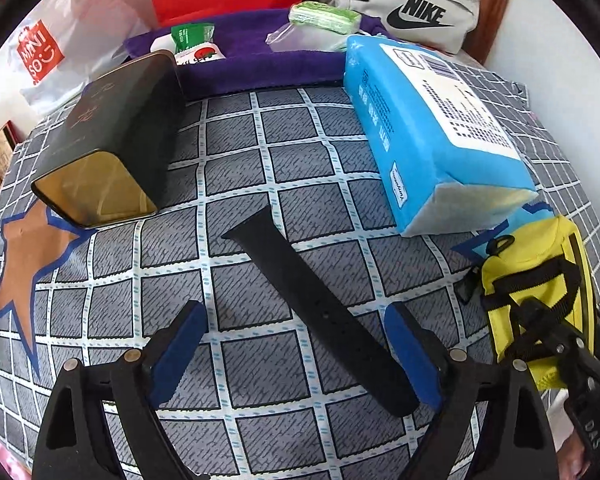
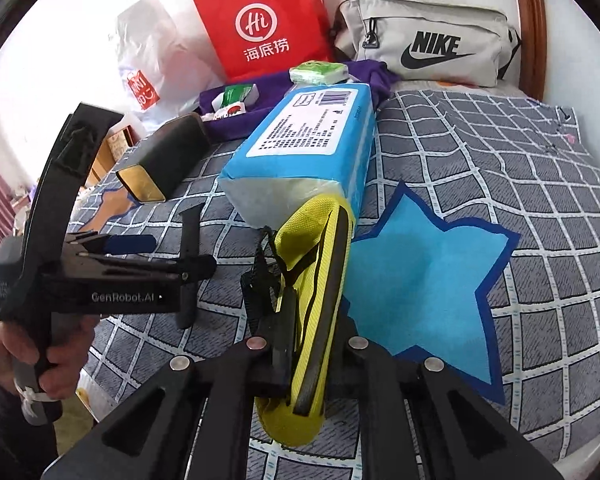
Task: Organize soft objects
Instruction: 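Grasp the black watch strap with the left tool while the right tool holds the pouch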
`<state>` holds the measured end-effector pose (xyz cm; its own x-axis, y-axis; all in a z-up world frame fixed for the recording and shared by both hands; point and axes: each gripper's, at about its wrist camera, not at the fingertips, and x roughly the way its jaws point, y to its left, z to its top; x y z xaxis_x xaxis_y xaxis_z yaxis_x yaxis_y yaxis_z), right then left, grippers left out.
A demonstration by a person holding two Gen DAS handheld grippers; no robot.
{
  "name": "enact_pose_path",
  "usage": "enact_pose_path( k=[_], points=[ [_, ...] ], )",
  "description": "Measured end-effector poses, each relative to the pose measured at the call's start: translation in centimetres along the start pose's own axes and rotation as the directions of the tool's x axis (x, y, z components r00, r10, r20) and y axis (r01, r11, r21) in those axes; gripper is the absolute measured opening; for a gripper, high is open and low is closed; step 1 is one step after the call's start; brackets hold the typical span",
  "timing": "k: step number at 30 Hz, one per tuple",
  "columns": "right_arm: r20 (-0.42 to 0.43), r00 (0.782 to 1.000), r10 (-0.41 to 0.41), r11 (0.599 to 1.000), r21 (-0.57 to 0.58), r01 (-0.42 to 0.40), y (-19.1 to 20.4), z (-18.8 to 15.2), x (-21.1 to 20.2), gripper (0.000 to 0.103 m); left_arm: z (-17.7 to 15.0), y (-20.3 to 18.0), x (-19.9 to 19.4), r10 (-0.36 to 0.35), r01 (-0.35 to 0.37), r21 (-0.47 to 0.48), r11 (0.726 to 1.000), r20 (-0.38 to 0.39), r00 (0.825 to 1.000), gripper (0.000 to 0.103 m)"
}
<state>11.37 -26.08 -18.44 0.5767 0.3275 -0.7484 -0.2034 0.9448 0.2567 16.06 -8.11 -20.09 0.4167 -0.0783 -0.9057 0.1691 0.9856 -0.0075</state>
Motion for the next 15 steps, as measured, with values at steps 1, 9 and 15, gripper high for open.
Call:
enact_pose_path(
  k=[1,9,15],
  points=[
    [-0.001,1.0,-0.001,1.0,-0.004,0.001,0.1,0.0,0.0,0.012,-0.1,0.3,0.0,0.01,-0.01,-0.001,1.0,-0.004,1.0,0.092],
    [0.003,1.0,-0.001,1.0,0.019,0.001,0.0,-0.3,0.0,0.012,-1.9,5.6,-1.1,0.066,-0.068,-0.086,0.994,-0.034,0.997,0.091],
    [0.002,1.0,-0.001,1.0,0.015,0.001,0.1,-0.3,0.1,0.012,-2.1,4.3,-1.4,0.032,-0.032,-0.004,0.999,0.044,0.998,0.077]
  ],
)
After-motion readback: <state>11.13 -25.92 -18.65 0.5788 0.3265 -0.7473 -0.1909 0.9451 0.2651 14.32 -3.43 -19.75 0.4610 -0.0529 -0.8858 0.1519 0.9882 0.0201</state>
